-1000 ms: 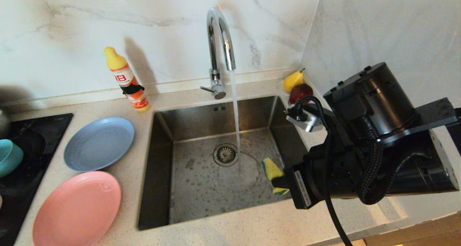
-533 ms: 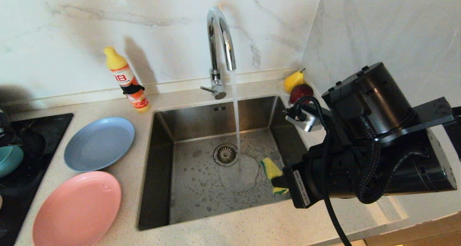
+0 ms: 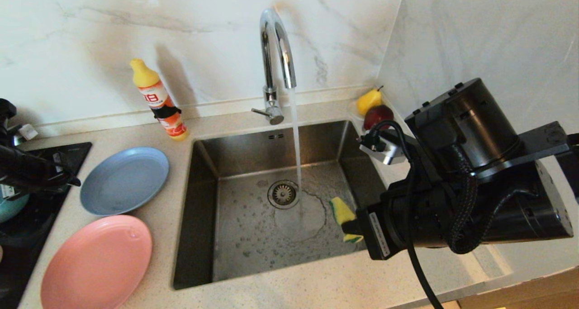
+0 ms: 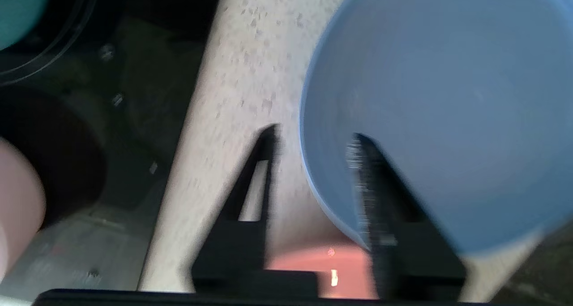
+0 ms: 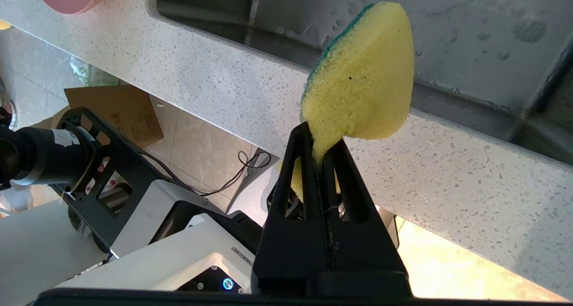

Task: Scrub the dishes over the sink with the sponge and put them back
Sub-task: Wash the plate

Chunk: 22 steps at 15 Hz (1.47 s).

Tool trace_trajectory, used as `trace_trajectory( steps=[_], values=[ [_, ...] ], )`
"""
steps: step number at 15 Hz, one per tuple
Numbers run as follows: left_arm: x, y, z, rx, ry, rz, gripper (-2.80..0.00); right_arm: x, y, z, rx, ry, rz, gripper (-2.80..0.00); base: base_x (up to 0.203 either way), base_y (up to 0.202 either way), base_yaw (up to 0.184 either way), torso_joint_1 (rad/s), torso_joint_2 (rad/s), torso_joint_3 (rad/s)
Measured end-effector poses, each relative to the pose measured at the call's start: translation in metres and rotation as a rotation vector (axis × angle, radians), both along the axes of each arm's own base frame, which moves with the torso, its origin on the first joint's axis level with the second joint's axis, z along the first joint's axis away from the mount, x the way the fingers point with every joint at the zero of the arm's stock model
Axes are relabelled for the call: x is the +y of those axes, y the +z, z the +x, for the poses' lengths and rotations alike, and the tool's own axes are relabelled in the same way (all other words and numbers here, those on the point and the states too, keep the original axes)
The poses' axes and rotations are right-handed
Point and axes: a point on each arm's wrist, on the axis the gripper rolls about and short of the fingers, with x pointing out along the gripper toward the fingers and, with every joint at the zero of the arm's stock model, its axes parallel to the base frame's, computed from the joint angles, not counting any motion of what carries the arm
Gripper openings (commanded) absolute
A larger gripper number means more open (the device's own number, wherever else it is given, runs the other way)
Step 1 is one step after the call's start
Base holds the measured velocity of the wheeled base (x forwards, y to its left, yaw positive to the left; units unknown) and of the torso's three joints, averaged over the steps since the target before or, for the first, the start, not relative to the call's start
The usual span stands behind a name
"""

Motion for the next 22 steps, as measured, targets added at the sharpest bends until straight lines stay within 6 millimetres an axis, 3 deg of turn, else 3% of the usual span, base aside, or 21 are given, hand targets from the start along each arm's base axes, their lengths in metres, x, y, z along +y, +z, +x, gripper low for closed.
trace_trajectory(
  steps=[11,22],
  values=[
    [0.004,-0.030,0.027,0.014,-0.042,-0.112,0.00,-0.005,-0.002,0.001,0.003,-0.012,-0.006,-2.80,0.000,0.000,0.000,0.000,0.00,0.000],
    [0.001,-0.036,0.036,-0.011,-0.095,-0.182,0.00,-0.008,-0.004,0.000,0.008,-0.020,-0.011,-2.80,0.000,0.000,0.000,0.000,0.00,0.000]
  ],
)
